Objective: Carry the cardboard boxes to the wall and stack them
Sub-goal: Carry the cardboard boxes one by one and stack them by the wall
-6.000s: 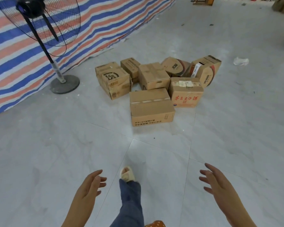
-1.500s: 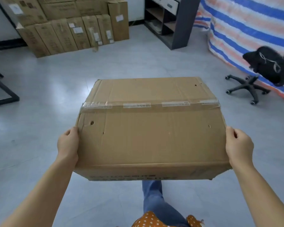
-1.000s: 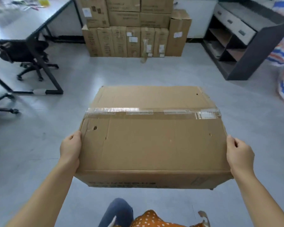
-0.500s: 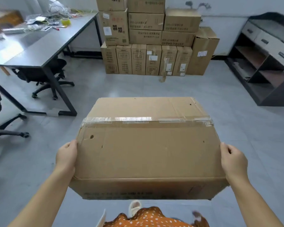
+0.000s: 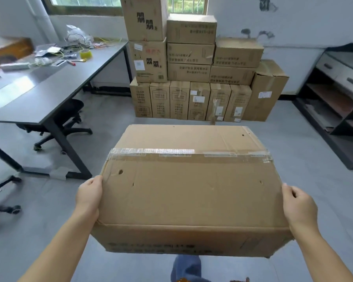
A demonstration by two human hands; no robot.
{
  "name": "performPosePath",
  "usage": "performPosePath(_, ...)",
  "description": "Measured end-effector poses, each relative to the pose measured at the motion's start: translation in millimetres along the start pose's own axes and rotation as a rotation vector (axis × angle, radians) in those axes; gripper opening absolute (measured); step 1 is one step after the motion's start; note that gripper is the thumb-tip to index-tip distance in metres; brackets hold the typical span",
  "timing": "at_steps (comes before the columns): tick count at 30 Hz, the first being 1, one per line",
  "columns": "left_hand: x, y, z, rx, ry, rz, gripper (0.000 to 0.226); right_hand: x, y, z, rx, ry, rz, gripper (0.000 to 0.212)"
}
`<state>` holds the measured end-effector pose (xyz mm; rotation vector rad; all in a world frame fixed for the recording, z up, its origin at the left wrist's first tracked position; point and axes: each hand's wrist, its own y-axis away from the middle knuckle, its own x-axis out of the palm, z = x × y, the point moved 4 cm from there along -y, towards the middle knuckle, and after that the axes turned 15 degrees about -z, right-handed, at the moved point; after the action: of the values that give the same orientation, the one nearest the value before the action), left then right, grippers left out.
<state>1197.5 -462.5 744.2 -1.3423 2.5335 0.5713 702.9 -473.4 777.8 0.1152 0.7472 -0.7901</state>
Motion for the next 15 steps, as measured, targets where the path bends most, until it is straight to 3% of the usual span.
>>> performPosePath(6, 75.4, -79.8, -64.7, -0.02, 0.035, -0.076, 0.023, 107.0, -97.0, 75.8, -0.029, -0.041, 0.075, 0.041)
performPosePath(11, 125.3, -134.0, -100.8, -0.052, 0.036, -0.135, 0.015, 177.9, -163.9, 132.2, -0.075, -0.027, 0.11, 0.041)
performPosePath(15, 182.8, -184.1, -124.6, -0.055, 0.023, -0.129, 0.025, 230.6, -210.2, 163.6, -0.078, -0.038, 0.109, 0.041)
